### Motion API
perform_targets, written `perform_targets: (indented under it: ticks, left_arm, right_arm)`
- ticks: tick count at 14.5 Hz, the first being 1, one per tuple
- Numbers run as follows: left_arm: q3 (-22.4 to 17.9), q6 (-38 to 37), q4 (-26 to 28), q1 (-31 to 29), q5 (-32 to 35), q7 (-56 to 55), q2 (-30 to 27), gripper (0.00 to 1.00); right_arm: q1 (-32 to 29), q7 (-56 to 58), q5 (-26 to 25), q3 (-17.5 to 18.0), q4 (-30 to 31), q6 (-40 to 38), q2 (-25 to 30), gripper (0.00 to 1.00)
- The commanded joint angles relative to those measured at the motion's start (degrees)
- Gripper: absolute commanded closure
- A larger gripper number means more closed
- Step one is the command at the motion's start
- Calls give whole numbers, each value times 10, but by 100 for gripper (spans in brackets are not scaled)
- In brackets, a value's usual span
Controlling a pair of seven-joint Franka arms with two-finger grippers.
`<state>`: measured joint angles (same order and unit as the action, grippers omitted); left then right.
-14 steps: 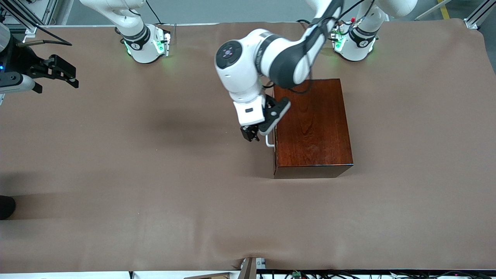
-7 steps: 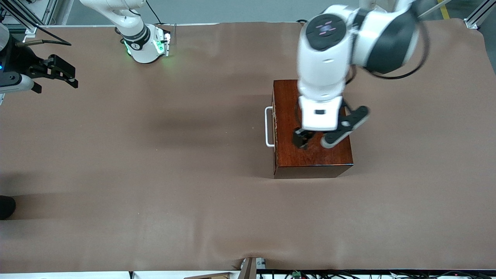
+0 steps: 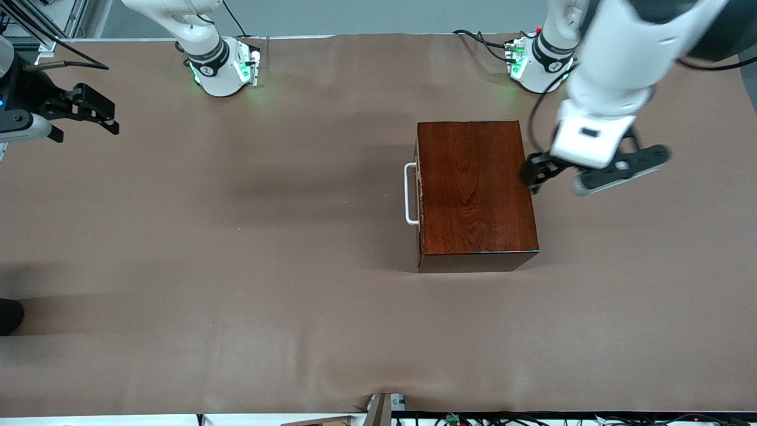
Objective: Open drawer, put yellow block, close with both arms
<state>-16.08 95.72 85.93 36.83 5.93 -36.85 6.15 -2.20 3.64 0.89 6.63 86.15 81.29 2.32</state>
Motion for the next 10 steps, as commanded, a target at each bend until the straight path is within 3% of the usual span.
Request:
perform_targets:
  ticks: [1,6,10]
  left_arm:
    - [9,-4,43,-41,1,91,-50,0]
    - [9,-12,22,-135,-1,289,-54,0]
    - [10,-23,0,-159,-31,298,-56,0]
  right_arm:
    - [-2,-7,4,1,-13,-6,-7,0]
    - [-2,-7,4,1,-13,-6,-7,0]
    - [-2,-7,4,1,-13,-6,-7,0]
